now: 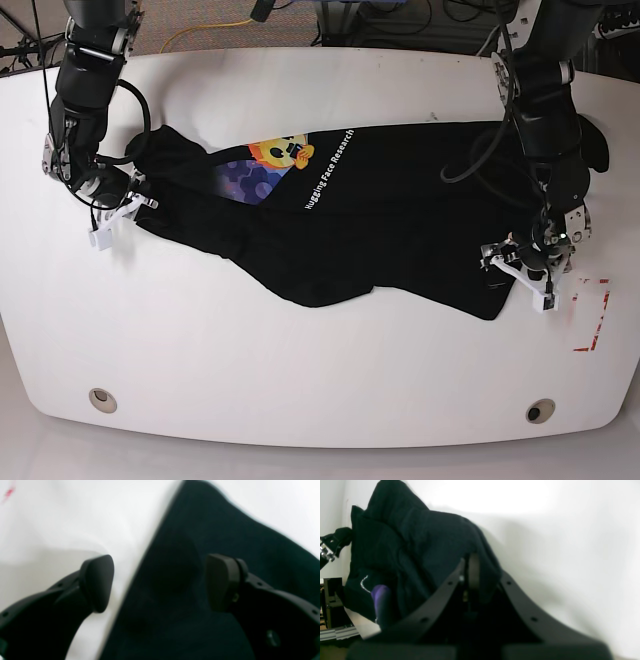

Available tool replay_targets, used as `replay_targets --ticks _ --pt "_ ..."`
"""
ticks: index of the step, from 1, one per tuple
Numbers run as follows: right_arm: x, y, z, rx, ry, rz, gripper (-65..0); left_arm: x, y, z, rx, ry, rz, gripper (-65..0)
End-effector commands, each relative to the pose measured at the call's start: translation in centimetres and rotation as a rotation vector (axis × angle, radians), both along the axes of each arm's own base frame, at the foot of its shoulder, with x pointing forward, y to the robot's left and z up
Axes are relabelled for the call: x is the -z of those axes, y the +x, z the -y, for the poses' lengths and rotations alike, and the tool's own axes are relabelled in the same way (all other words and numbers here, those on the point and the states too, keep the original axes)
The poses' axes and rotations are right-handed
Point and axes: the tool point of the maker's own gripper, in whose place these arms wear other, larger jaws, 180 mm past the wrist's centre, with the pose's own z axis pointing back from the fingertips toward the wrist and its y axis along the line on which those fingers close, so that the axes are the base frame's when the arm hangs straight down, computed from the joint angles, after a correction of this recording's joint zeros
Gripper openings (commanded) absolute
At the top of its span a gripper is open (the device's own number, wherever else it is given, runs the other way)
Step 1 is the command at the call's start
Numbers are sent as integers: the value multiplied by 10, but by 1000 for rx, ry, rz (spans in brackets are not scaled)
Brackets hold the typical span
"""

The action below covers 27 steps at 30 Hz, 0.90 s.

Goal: Fold the T-shirt properly
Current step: 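Lift the shirt with both grippers and fold it lengthwise onto itself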

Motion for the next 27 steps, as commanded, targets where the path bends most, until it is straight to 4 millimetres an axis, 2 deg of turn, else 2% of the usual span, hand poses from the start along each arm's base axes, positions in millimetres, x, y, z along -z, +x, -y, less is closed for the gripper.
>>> replay_targets --ticks 1,4,9,10,13,15,16,17,19,23,27 --pt "-11 9 9 3 -25 26 -650 -11 10 10 66 -3 35 -121" --pt "-14 12 9 3 -23 34 -650 -10 9 28 153 1 28 -122" --pt "-15 12 11 3 -29 35 -650 -7 8 30 160 2 22 -129" --pt "-15 12 11 3 -29 35 -650 -8 9 30 160 2 23 -149" --pt "-15 12 11 3 -29 35 -650 -8 9 30 160 4 22 -279" --pt "-15 12 12 3 -30 35 -650 -6 8 29 157 4 22 -397" --pt "-15 12 12 3 -30 35 -650 -6 9 29 151 -1 31 -490" --pt "-15 13 12 3 -32 35 -650 -6 10 29 148 -4 43 -553" --pt "-15 13 12 3 -32 35 -650 -9 13 26 143 -2 67 -650" --pt "-21 19 11 0 -32 50 -650 -20 17 24 142 8 97 -650" --pt "-27 22 15 -4 -43 66 -650 -55 25 23 166 63 161 -650"
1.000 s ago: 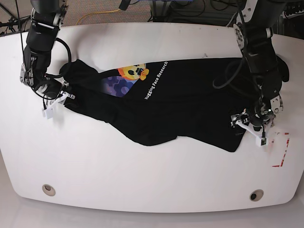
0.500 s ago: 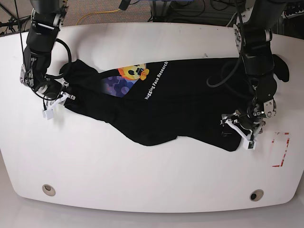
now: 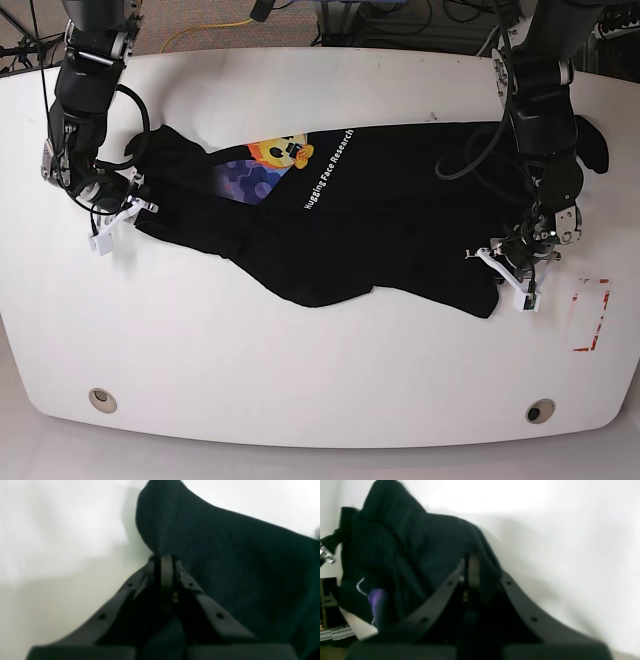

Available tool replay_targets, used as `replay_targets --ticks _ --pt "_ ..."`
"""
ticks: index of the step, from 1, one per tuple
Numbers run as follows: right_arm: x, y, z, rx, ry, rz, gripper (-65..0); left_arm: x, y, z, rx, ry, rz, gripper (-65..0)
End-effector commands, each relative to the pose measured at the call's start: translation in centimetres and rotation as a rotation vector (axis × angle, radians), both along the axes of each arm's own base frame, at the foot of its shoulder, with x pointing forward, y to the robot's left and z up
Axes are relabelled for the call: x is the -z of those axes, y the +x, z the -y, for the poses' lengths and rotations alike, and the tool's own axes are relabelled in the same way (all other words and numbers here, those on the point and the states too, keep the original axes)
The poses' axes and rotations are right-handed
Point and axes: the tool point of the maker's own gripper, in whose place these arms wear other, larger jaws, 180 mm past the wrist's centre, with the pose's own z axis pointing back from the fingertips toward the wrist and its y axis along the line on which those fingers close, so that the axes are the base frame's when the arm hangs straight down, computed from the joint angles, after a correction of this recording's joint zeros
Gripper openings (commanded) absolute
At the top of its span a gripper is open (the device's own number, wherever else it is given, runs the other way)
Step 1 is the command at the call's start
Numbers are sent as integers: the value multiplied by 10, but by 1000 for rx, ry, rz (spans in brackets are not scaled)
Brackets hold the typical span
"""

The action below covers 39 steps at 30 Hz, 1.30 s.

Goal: Fold the T-shirt properly
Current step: 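Lift the shirt with both grippers and fold it lengthwise onto itself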

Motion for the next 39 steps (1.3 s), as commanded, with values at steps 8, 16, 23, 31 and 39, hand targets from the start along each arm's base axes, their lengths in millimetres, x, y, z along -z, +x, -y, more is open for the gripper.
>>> replay_targets --ticks 8,16,23,31,39 --pt "-59 25 27 -33 -119 147 -650 -136 19 -10 67 198 269 -650" --pt "-96 46 47 -36 -190 222 -650 -214 2 -3 147 374 386 -650" --pt "-140 71 63 -30 -236 300 -650 -274 -3 -9 131 498 469 -650" --pt "-227 108 78 -22 -292 443 -650 -344 0 -27 61 585 566 -650" --pt "-344 137 85 -70 -453 606 -650 -426 1 -45 -19 633 712 -650"
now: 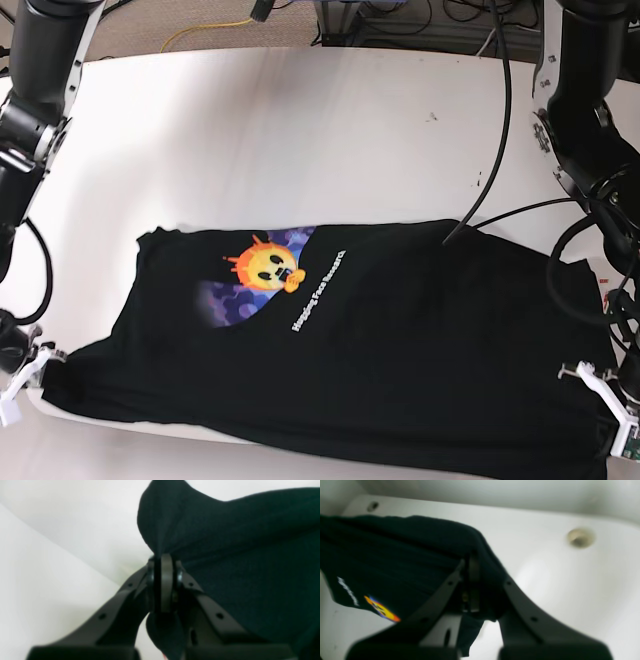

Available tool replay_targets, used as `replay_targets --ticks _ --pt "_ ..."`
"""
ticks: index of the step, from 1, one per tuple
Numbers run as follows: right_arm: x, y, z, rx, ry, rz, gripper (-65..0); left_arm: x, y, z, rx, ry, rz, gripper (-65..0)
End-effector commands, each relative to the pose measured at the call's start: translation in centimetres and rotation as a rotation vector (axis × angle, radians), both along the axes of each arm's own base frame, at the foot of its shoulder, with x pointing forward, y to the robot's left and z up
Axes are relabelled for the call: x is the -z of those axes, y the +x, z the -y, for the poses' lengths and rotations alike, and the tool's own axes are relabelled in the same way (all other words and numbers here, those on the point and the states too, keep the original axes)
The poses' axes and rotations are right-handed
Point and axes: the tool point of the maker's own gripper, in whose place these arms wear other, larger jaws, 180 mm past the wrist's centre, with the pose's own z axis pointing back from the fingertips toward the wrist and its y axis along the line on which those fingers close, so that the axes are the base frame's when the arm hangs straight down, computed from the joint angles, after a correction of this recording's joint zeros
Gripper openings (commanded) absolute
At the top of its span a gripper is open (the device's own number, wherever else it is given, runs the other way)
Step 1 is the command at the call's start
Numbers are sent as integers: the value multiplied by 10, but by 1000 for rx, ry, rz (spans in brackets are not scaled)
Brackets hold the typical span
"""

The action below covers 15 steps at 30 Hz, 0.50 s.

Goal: Fold the T-shirt properly
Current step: 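Lift the shirt with both grippers and fold it lengthwise onto itself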

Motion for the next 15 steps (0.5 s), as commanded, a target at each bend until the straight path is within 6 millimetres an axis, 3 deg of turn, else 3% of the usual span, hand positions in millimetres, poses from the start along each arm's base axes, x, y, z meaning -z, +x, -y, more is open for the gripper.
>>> replay_targets --ticks 1,5,7,8,11,15 --pt "-60 5 14 26 -76 109 -650 -43 -4 -22 -67 14 93 -650" --pt "-129 14 -3 -13 -168 205 -650 -86 -4 -27 -74 -5 177 -650" --pt "-173 9 1 -2 -238 258 -650 -118 -13 -36 -95 8 242 -650" --pt "-177 9 -2 -9 -260 256 -650 -129 -17 -38 -102 10 263 -650" --pt "-161 13 -9 -33 -315 200 -650 -148 -18 -42 -100 -7 294 -650" --pt "-142 11 -5 -40 -379 118 -650 -156 -17 -45 -100 -16 301 -650"
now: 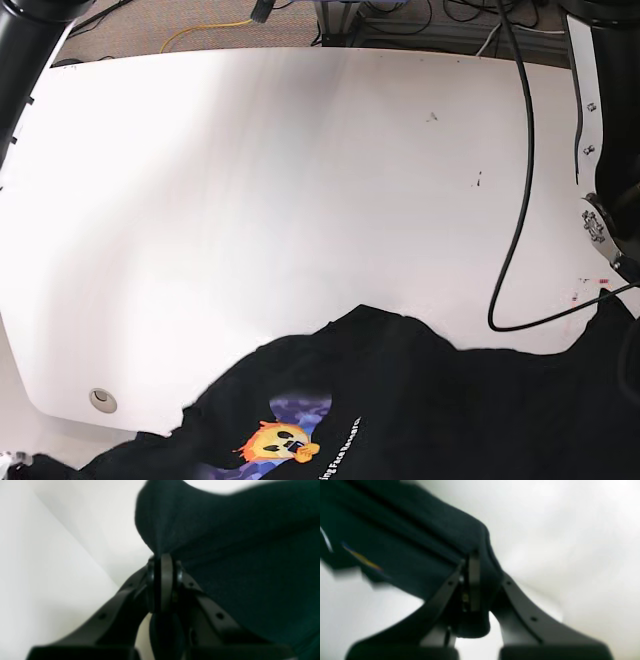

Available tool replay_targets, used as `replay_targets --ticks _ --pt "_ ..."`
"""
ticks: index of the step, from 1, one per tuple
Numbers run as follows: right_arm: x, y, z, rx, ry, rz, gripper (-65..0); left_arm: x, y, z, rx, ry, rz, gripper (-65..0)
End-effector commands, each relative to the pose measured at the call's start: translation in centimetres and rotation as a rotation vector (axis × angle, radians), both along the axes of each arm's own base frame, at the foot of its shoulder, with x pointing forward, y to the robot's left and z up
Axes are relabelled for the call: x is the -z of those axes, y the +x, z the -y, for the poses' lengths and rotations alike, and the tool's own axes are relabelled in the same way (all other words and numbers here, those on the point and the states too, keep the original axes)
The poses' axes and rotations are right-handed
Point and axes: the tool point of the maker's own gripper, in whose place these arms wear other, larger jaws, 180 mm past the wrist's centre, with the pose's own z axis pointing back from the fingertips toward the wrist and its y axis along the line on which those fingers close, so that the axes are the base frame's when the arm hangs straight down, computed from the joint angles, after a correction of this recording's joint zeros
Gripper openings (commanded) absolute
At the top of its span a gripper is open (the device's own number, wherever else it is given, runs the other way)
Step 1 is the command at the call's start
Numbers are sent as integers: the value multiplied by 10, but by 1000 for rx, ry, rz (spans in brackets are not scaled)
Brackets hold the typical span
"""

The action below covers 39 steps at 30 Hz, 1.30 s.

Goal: Fold the T-shirt properly
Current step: 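Lift the shirt with both grippers and fold it lengthwise onto itself, then drag the held shirt edge with both grippers away from the table edge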

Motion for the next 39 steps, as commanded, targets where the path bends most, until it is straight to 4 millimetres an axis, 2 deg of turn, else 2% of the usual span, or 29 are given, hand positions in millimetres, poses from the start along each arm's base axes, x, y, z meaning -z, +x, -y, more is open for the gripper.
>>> replay_targets --ticks 1,3,5,9,13,14,17,21,24,27,32,35,39 --pt "-1 -6 22 68 -62 -30 -650 -9 -5 -13 -57 -10 15 -650" --pt "0 -8 26 77 -67 -38 -650 -1 -3 -12 -56 -6 -2 -650" --pt "2 -11 31 85 -75 -57 -650 23 2 -11 -57 3 -53 -650" --pt "-4 -23 45 96 -50 -51 -650 56 2 -5 -59 28 -110 -650" --pt "-14 -33 51 76 2 -24 -650 107 3 2 -52 52 -210 -650" --pt "-5 -35 53 74 23 -37 -650 121 3 5 -46 52 -239 -650" --pt "38 -41 61 78 94 -103 -650 162 5 16 -16 28 -317 -650" --pt "91 -59 77 120 166 -172 -650 209 -14 20 -21 34 -398 -650" --pt "125 -73 84 144 197 -218 -650 239 -20 22 -15 3 -460 -650" --pt "160 -83 70 123 210 -264 -650 272 -34 23 -19 -23 -526 -650" --pt "210 -114 71 153 252 -336 -650 318 -56 14 -43 -36 -640 -650" --pt "230 -129 62 145 244 -369 -650 348 -74 14 -34 -10 -725 -650" --pt "264 -148 52 146 274 -432 -650 368 -89 7 -37 4 -788 -650"
